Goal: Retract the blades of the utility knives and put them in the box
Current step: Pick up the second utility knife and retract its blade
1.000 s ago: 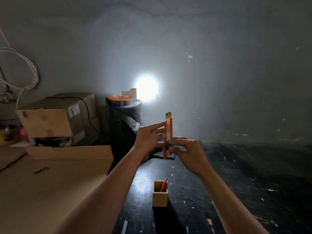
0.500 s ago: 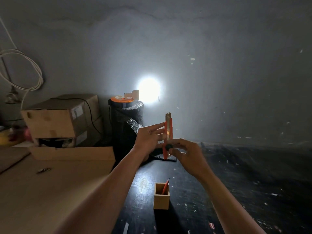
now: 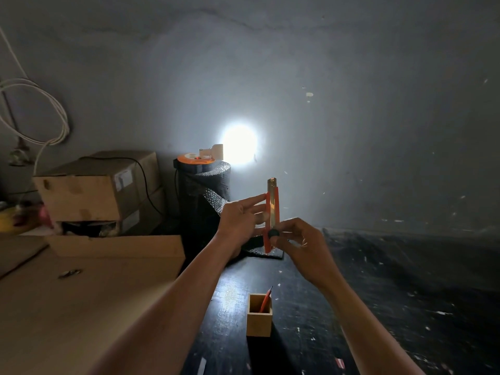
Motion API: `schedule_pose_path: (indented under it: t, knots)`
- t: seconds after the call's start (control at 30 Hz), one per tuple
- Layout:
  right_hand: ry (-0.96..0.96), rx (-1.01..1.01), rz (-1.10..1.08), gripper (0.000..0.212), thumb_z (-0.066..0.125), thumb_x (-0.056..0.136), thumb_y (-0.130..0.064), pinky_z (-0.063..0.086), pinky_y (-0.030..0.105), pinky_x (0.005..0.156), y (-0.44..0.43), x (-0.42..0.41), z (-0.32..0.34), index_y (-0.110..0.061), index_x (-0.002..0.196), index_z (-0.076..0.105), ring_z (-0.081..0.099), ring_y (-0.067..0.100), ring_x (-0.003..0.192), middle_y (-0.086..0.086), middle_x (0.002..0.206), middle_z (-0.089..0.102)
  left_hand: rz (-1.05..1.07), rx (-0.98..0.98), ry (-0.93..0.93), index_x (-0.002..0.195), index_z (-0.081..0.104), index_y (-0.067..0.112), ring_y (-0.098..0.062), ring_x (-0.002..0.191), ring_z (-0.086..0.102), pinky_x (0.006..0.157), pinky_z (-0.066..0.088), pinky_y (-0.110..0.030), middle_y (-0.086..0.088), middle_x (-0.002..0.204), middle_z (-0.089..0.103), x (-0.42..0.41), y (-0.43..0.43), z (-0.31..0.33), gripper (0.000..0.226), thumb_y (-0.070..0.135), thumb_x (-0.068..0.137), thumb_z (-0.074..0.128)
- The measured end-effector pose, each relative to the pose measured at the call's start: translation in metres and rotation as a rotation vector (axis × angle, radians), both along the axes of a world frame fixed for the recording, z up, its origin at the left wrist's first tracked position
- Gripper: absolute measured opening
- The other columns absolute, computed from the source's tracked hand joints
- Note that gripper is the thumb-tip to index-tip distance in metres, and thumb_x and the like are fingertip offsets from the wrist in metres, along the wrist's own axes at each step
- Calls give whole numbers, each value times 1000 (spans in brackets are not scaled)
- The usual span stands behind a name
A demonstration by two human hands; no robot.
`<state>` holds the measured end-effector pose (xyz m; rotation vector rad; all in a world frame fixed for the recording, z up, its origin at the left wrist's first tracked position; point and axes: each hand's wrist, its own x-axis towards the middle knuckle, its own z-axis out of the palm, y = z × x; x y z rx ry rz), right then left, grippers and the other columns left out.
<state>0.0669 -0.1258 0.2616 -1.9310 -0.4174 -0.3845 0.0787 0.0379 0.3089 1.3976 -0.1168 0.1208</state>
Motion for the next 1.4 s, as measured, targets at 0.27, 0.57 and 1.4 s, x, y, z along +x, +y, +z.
schedule_pose_path:
  t: [0.27, 0.57, 1.4]
  knots:
    - [-8, -29, 30, 19, 73, 91, -20, 46, 9, 79, 1, 0, -3, -22, 110, 70, 68, -7, 91, -17, 104, 72, -1, -19, -4, 127, 72, 5, -19, 74, 81, 58, 63, -29, -15, 105, 80, 2, 3, -11, 46, -21, 92, 59]
    - [-12, -51, 53, 23, 71, 92, -19, 46, 4, 75, 2, 0, -6, -30, 112, 69, 65, -14, 89, -26, 102, 69, 6, 11, -8, 128, 73, 10, -23, 83, 80, 68, 66, -35, -15, 112, 80, 5, 6, -17, 46, -14, 90, 67]
    - [133, 147, -4, 16, 75, 89, -20, 64, 32, 75, 13, 55, -33, -14, 104, 75, 76, 14, 85, -1, 95, 78, -46, 81, 67, 120, 73, 5, -20, 82, 81, 65, 64, -29, -4, 94, 83, 19, 21, -93, 42, -21, 90, 59]
